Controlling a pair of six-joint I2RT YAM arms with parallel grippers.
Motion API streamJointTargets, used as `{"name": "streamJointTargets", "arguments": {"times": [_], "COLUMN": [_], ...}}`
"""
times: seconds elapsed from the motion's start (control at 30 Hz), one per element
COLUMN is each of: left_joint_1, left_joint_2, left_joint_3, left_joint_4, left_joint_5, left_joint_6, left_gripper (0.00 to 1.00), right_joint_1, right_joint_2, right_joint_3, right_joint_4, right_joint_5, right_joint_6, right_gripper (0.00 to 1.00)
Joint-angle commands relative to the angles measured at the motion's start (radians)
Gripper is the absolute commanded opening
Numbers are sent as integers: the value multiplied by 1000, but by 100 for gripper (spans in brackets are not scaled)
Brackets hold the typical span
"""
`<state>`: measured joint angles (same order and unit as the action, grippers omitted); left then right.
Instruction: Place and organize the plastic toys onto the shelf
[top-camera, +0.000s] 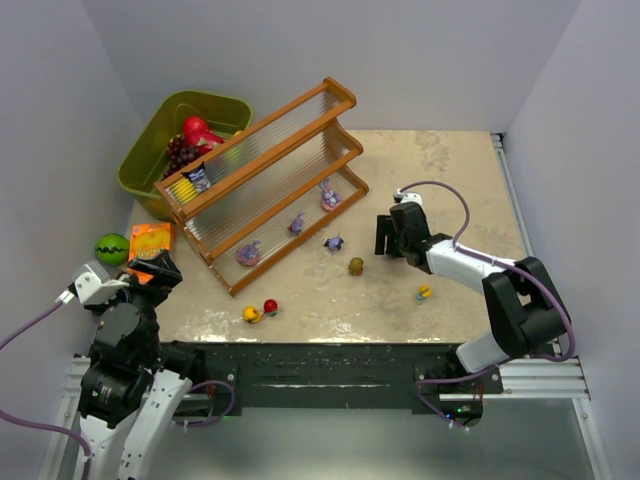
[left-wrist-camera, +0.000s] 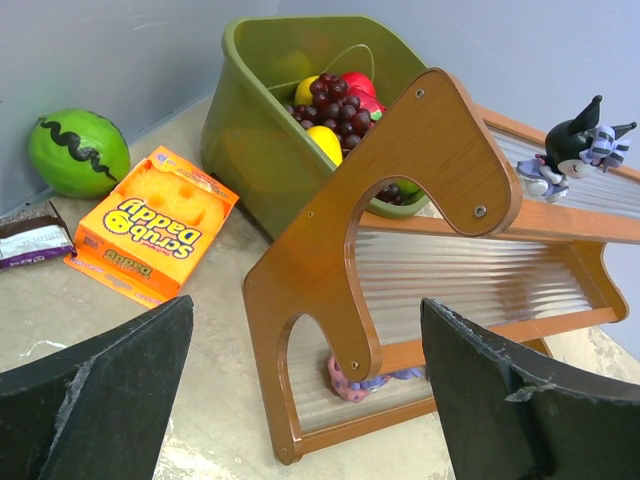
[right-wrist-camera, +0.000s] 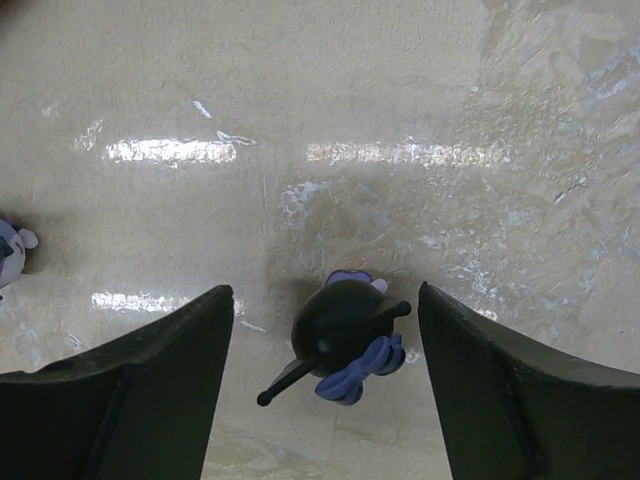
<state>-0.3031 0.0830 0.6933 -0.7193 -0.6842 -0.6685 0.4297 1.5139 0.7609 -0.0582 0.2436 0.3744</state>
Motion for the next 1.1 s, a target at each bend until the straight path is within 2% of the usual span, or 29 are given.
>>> {"name": "streamJointTargets", "arguments": {"times": [0.0, 0.3, 0.33, 0.43, 0.53, 0.73, 1.07], "left_joint_1": [4, 2, 4, 4, 4, 4, 4], "left_joint_2": [0, -2, -2, -2, -3, -5, -5], "left_joint_3": [2, 2, 2, 2, 2, 2, 2], "left_joint_4": [31, 32, 31, 32, 31, 27, 27], "left_joint_5": [0, -2, -2, -2, -2, -3, -5], "left_joint_6": [17, 17, 15, 15, 15, 12, 9], "left_gripper": [99, 100, 100, 100, 100, 100, 100], "right_joint_1": [-6, -6, -6, -5, -6, -5, 46], "right_joint_2": [-11, -6, -8, -12, -27, -90, -44], "right_joint_3": [12, 32, 37, 55, 80, 199, 555], "right_joint_4": [41, 5, -9, -31, -52, -148, -371], "right_joint_5": [22, 34, 36, 33, 14, -70, -139], "right_joint_6": [29, 47, 49, 57, 64, 66, 58], "right_gripper": [72, 42, 34, 18, 7, 1, 0]}}
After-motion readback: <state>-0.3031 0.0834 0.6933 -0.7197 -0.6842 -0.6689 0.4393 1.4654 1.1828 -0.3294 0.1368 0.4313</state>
